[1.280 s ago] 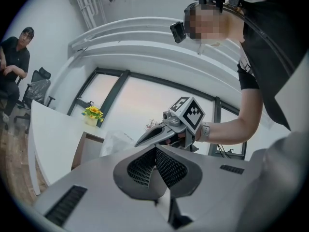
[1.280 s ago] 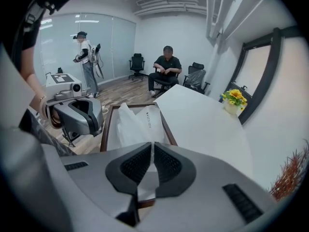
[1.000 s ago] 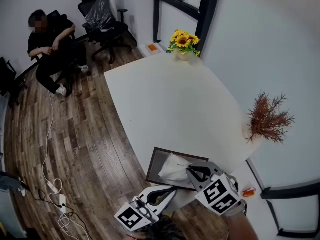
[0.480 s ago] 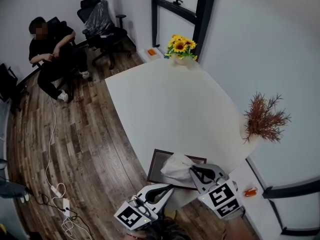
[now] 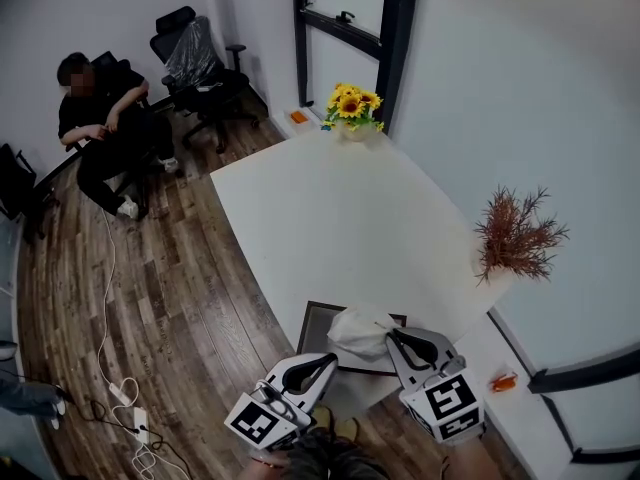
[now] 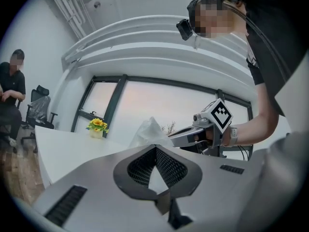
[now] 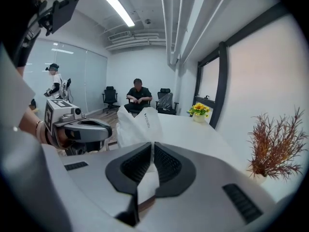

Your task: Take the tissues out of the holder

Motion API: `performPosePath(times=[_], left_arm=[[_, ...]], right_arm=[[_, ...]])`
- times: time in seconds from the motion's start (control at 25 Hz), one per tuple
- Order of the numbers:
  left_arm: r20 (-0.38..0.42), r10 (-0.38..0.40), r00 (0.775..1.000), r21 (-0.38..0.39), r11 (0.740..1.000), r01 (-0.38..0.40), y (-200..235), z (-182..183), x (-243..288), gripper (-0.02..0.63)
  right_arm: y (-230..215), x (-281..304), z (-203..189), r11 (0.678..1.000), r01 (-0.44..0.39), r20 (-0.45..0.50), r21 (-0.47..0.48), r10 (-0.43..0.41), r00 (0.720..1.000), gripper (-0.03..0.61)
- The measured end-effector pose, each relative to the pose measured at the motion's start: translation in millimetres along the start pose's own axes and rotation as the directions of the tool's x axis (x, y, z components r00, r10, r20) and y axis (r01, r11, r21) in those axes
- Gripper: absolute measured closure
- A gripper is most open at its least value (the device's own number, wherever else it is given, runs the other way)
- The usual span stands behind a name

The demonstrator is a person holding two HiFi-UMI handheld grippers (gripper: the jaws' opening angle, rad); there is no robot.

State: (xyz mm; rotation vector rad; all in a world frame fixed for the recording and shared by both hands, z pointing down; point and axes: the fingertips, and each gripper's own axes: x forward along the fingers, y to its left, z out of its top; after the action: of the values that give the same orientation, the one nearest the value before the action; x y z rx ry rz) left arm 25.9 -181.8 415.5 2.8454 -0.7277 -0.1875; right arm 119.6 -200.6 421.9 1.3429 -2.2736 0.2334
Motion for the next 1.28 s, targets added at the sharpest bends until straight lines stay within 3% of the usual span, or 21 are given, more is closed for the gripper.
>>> performPosePath(times=[0.4, 0.72, 1.0, 1.28], left_arm=[[0.028, 0.030, 0.999, 0.017, 0.999, -0.030, 9, 33, 9, 0.606], [0.043, 0.031, 0.999, 0.025, 0.999, -0.032, 8, 49, 16, 0.606], [0.103, 0.033, 0.994, 0.028, 0.999, -0.036, 9, 65, 18, 0.606], [0.099, 0.053, 0.994, 0.030, 0.998, -0.057, 8, 80, 20, 0.606]], right_arm=[[-6, -23, 11, 0.992, 0.069, 0.079, 0.103, -0.078, 0.994, 0.557], [-10, -38, 26, 0.984, 0.113, 0.132, 0.141, -0.132, 0.982, 0.557], [-12, -52, 38, 0.975, 0.136, 0.175, 0.176, -0.167, 0.970, 0.557], [-14, -62, 47, 0.970, 0.152, 0.207, 0.187, -0.191, 0.960, 0.557]])
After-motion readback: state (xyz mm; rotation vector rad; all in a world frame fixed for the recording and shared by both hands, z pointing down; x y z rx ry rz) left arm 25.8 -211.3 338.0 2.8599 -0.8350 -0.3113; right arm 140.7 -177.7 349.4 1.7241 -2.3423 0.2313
